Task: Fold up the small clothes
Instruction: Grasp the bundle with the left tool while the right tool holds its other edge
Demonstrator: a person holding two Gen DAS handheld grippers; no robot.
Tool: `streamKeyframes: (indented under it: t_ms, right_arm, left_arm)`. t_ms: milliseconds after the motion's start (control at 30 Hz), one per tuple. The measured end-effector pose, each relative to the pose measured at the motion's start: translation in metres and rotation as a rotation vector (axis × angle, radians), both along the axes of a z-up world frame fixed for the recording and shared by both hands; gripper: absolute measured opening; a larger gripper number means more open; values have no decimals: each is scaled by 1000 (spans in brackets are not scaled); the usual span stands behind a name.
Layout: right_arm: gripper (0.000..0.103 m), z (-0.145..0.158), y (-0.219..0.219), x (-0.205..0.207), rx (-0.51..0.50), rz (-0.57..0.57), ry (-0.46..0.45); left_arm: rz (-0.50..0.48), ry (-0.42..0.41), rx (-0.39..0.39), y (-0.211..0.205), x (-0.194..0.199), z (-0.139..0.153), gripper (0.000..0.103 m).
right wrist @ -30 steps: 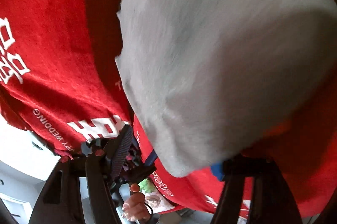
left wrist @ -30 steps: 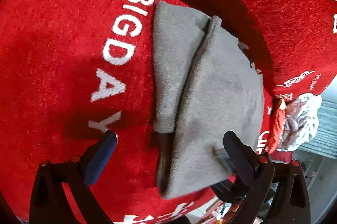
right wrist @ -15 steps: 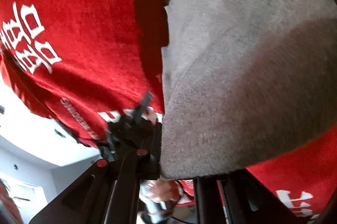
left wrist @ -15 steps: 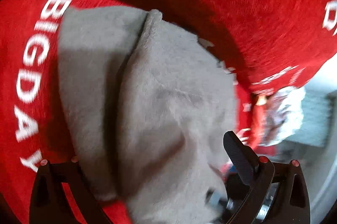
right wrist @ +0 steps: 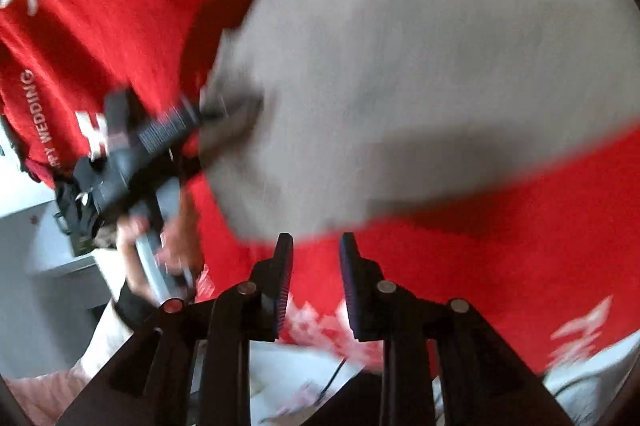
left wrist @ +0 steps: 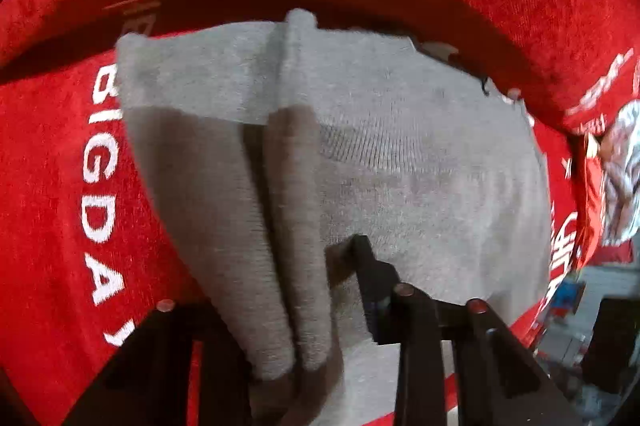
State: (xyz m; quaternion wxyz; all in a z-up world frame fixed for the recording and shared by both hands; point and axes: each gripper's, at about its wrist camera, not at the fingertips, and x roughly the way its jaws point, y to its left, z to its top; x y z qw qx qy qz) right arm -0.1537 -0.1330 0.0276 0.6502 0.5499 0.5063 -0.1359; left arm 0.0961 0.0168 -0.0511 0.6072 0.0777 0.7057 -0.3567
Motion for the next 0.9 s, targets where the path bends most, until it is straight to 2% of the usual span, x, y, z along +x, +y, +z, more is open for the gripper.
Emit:
streamKeyframes:
  t_ms: [100,167,200,233,333,433,500,600,667,767,833,900]
  right_arm:
    - [25,-12,-30,25,-100,70,36]
    - [23,-36,-37,38,-115,144,94]
    - [19,-47,-37,44,-107,182,122]
    - [14,-54,-35,47,-110,211,122]
    - [14,-50,-28,49,-153,280,97]
    - [14,-56,-38,35,-54,211,46]
    - [14,-59,-48,31,3,164,33]
    - [14,-50,-68,12,24,83,1]
    - [18,-44,-84,-8,30,11,-33]
    - [18,-45,-110,-44,64,-105,-85]
    - [18,-54,-120,-59,108,-155,-102]
    - [18,-66,-126,-68,157,-193,-119]
  left_arm:
    - [31,-24,6,4,1,7,17]
    - [26,-70,16,1,-4,15,17]
    - [23,-91,15,-2,-7,21,16]
    - [23,-103,1,-2,-8,30,16]
    - [23,-115,-78,-17,-17,65,16]
    - [-50,-156,-154,-59,-44,108,16]
    - [-107,-171,-185,-89,-62,125,16]
    - [-212,-197,-209,-144,-97,140,16]
    - [-288,-226,-169,-182,-123,135,16]
    - [-376,-253,-81,-225,-158,108,17]
    - [-414,-268,-15,-236,-173,90,17]
    - [-443,-296,18,-239,-183,83,17]
